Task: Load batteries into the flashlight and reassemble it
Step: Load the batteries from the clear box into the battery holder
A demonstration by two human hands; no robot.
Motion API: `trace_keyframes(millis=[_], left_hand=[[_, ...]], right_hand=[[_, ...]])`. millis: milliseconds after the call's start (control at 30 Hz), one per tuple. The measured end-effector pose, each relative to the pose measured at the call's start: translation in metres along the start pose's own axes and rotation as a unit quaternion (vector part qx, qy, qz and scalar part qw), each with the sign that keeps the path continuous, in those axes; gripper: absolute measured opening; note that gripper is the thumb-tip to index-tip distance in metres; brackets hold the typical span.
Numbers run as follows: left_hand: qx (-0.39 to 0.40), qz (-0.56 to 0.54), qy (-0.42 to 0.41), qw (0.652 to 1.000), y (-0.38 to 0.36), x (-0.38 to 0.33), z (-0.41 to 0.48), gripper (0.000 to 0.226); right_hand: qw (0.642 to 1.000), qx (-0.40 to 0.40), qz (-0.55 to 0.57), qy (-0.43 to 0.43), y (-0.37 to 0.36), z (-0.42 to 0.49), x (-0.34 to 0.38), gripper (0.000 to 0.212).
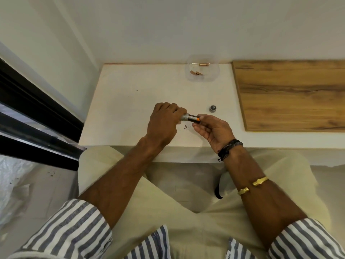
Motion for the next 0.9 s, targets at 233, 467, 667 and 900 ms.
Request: trace_keyframes(millis=[233, 467, 667, 900], left_hand=[[-0.039, -0.135, 0.168, 0.976, -0.005, 0.026, -0.001, 0.028], [-0.116, -0.248, 0.271, 0.923, -0.017, 0.051, 0.004, 0.020], [-0.122, -0.268, 0.297, 0.908, -0.027, 0.056, 0.014, 0.024], [-0.106, -0.259, 0.294, 0.914, -0.028, 0.058, 0.015, 0.028]], right_hand=[[0.997, -0.031, 0.064, 0.006, 0.007, 0.004, 0.004, 0.010], [0.996, -0.032, 0.088, 0.007, 0.008, 0.010, 0.000, 0.010], [0.995, -0.031, 0.091, 0.005, 0.007, 0.014, 0.000, 0.010], [0.995, -0.036, 0.093, 0.003, 0.004, 0.013, 0.001, 0.006]])
Point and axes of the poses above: each hand's wrist, its own z-axis towards the middle knuckle, its own y-axis out of the back of the hand, x = y × z, the point moved 6 cm from there along z, towards the middle knuckle, and after that the axes turned 7 degrees about -x, right-handed, at the moved point
